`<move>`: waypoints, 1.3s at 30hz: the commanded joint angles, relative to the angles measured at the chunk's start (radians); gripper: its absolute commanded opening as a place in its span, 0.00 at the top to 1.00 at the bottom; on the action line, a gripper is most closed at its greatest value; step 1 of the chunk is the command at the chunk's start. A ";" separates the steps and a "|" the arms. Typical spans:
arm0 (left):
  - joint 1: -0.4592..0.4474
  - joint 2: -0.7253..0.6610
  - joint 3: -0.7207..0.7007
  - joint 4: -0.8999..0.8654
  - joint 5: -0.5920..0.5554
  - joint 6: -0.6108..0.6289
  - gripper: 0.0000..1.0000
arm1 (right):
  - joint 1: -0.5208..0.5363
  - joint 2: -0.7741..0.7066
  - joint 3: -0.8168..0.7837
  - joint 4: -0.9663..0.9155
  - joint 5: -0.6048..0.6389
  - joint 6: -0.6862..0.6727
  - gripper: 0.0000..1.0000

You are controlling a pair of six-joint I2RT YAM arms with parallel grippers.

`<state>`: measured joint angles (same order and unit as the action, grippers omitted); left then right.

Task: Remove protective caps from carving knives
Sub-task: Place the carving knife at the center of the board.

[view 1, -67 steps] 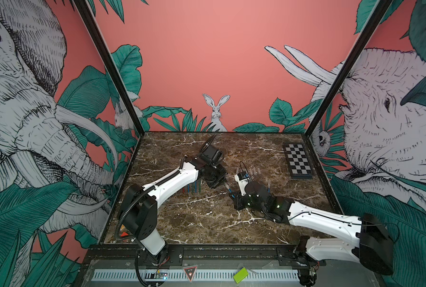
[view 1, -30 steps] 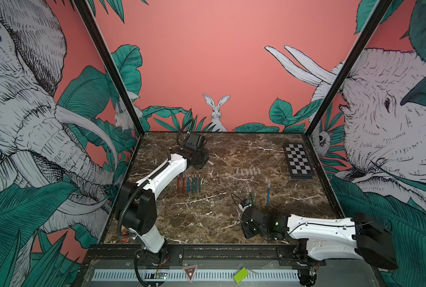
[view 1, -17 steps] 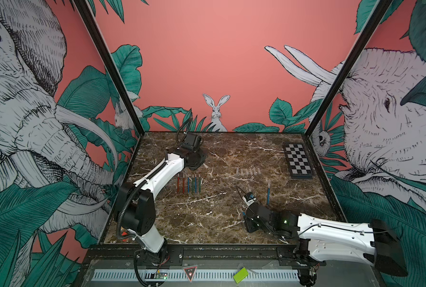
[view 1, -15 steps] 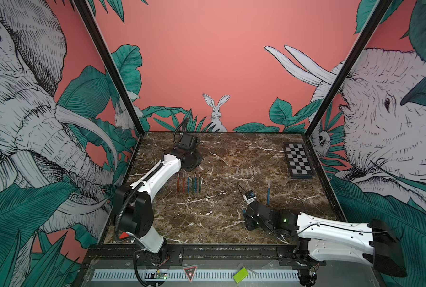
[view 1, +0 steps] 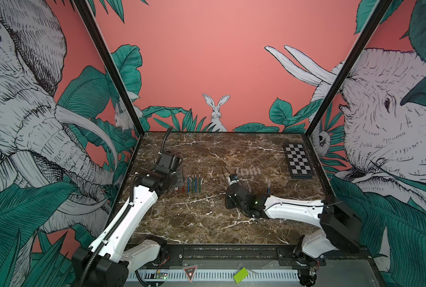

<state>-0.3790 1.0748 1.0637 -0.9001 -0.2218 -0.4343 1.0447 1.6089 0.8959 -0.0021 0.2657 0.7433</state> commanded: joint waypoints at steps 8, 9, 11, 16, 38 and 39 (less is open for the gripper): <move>0.000 -0.050 -0.041 -0.046 -0.149 0.090 1.00 | -0.029 0.356 0.286 0.122 -0.036 0.066 1.00; 0.000 -0.053 -0.040 -0.048 -0.156 0.089 1.00 | -0.033 0.377 0.302 0.118 -0.041 0.070 1.00; 0.000 -0.063 -0.046 -0.040 -0.165 0.091 1.00 | -0.045 0.432 0.342 0.123 -0.063 0.082 1.00; 0.000 -0.075 -0.051 -0.034 -0.180 0.092 1.00 | -0.054 0.517 0.409 0.123 -0.067 0.097 1.00; 0.000 -0.083 -0.057 -0.029 -0.178 0.094 1.00 | -0.059 0.592 0.437 0.121 -0.041 0.172 0.80; 0.000 -0.083 -0.057 -0.029 -0.177 0.095 1.00 | -0.058 0.591 0.436 0.119 -0.040 0.170 0.80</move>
<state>-0.3790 1.0130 1.0237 -0.9218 -0.3832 -0.3466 0.9886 2.1654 1.3510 0.1604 0.2096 0.9024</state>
